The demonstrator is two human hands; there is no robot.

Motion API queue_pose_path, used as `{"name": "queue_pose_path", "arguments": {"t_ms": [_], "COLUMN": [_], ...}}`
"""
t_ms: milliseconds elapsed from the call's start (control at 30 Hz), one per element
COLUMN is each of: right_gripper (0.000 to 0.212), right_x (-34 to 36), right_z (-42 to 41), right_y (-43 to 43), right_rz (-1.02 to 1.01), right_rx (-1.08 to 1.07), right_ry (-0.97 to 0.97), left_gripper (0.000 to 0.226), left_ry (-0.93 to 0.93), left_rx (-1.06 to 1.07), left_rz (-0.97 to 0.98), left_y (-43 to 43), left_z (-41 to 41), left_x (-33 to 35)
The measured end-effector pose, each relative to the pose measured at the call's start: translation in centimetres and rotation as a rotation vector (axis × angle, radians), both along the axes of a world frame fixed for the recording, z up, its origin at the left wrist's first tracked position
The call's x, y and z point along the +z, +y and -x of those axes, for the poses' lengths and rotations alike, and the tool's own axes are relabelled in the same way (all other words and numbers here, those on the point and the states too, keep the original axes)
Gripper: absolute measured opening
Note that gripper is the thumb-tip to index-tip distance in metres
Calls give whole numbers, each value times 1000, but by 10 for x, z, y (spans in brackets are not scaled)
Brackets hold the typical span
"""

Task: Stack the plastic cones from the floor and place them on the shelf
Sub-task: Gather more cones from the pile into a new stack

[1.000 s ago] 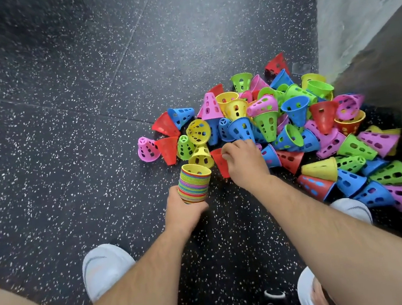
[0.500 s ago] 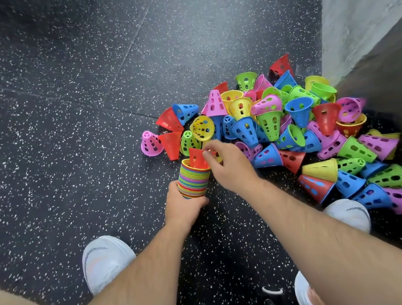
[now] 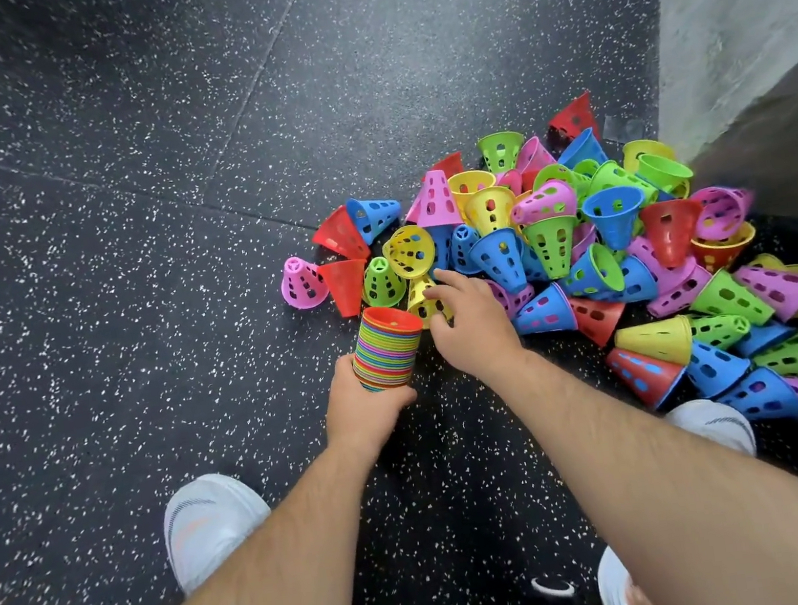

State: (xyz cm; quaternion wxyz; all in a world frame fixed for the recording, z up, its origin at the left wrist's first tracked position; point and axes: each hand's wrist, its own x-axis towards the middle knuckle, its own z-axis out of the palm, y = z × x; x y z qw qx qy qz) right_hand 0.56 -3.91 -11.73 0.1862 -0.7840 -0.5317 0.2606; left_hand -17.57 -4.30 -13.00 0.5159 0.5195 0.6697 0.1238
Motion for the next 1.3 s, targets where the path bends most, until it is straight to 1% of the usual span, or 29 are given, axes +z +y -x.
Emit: {"name": "queue_pose_path", "arguments": {"t_ms": [33, 100, 167, 200, 267, 333, 433, 500, 567, 633, 667, 767, 867, 933, 1067, 1167, 1200, 1233, 1300], "right_gripper": [38, 27, 17, 18, 30, 42, 50, 50, 40, 24, 20, 18, 14, 14, 12, 27, 32, 35, 33], "right_x": [1, 5, 6, 5, 3, 2, 6, 10, 13, 15, 17, 23, 33, 37, 40, 44, 45, 46, 43], "right_z": [0, -1, -4, -6, -9, -11, -16, -20, -24, -29, -30, -30, -21, -13, 3, 12, 13, 14, 10], "right_y": [1, 2, 2, 2, 2, 1, -4, -8, -10, -11, -11, -4, 5, 11, 15, 13, 13, 14, 21], "right_rz": [-15, -45, -26, -2, 38, 16, -31, -26, -60, -149, -205, -336, -378, -358, -249, -100, -56, -46, -96], "right_rx": [0, -14, 5, 23, 57, 67, 32, -13, -53, -78, -84, -92, -33, 64, 256, 362, 346, 285, 77], "right_ry": [8, 17, 4, 3, 1, -4, 35, 56, 48, 35, 31, 44, 73, 70, 65, 92, 119, 158, 206], "left_gripper": [63, 64, 65, 65, 65, 65, 65, 65, 64, 62, 61, 61, 63, 63, 60, 60, 61, 62, 63], "left_ry": [0, -1, 4, 8, 15, 17, 21, 16, 11, 10, 12, 18, 11, 7, 17, 21, 22, 20, 22], "left_rx": [0, 2, 3, 1, -1, 3, 18, 31, 36, 39, 41, 37, 37, 49, 77, 88, 87, 86, 80], "left_rz": [5, 7, 3, 3, -2, -7, -22, -21, -15, -18, -21, -26, -36, -46, -70, -71, -70, -69, -65], "left_y": [1, 1, 1, 1, -1, -2, -3, -4, -5, -5, -5, -3, 1, 4, 10, 17, 19, 20, 22], "left_z": [0, -1, -3, -3, -3, -1, 1, 3, 4, 5, 5, 5, 4, 4, 3, 3, 3, 2, 1], "left_x": [0, 0, -2, -2, -2, -2, -2, -2, -1, 0, 1, 3, 5, 6, 8, 9, 9, 9, 7]}}
